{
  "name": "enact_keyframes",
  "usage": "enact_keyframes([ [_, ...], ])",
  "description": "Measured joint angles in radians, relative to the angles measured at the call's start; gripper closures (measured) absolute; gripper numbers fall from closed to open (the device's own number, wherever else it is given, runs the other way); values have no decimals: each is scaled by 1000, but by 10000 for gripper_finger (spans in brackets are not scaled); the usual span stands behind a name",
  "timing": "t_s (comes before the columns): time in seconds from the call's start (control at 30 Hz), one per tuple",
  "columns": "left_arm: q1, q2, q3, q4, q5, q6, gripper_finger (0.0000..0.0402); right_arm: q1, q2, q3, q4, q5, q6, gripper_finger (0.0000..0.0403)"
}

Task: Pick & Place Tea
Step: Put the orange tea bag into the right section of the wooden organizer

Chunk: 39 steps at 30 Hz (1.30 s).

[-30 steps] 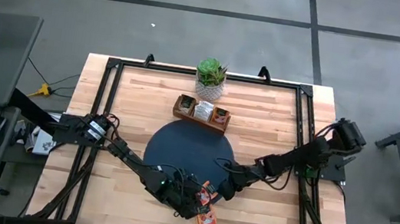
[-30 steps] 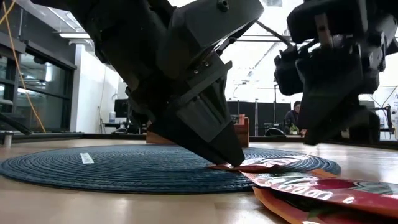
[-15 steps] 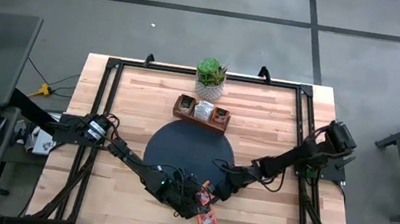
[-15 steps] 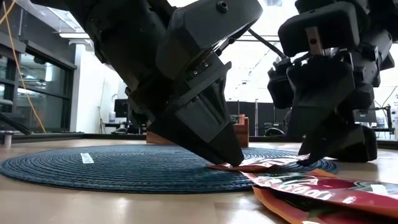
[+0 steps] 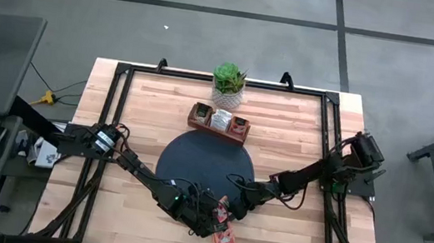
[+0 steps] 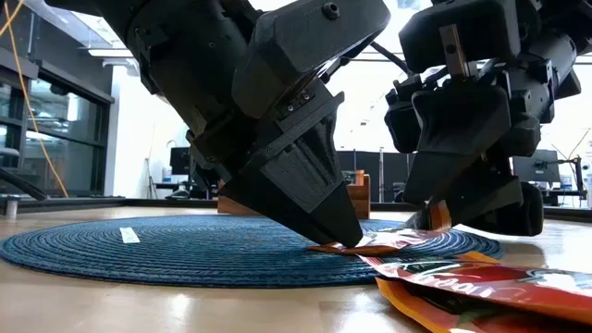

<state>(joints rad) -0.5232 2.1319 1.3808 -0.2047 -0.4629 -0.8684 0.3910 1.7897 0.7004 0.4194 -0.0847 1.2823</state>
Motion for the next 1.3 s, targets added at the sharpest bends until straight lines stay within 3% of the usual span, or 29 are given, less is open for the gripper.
enact_keyframes([
  [0.3,0,0,0,0,9,0,287,0,0,0,-21,23,-12,394],
  [0.87,1,-1,6,-1,49,0,287,0,0,0,-45,39,-47,402],
  [1.03,1,3,94,-124,82,64,287,0,0,0,-64,39,-51,402],
  [1.3,33,2,246,-404,25,206,287,0,-1,0,-65,43,-58,403],
])
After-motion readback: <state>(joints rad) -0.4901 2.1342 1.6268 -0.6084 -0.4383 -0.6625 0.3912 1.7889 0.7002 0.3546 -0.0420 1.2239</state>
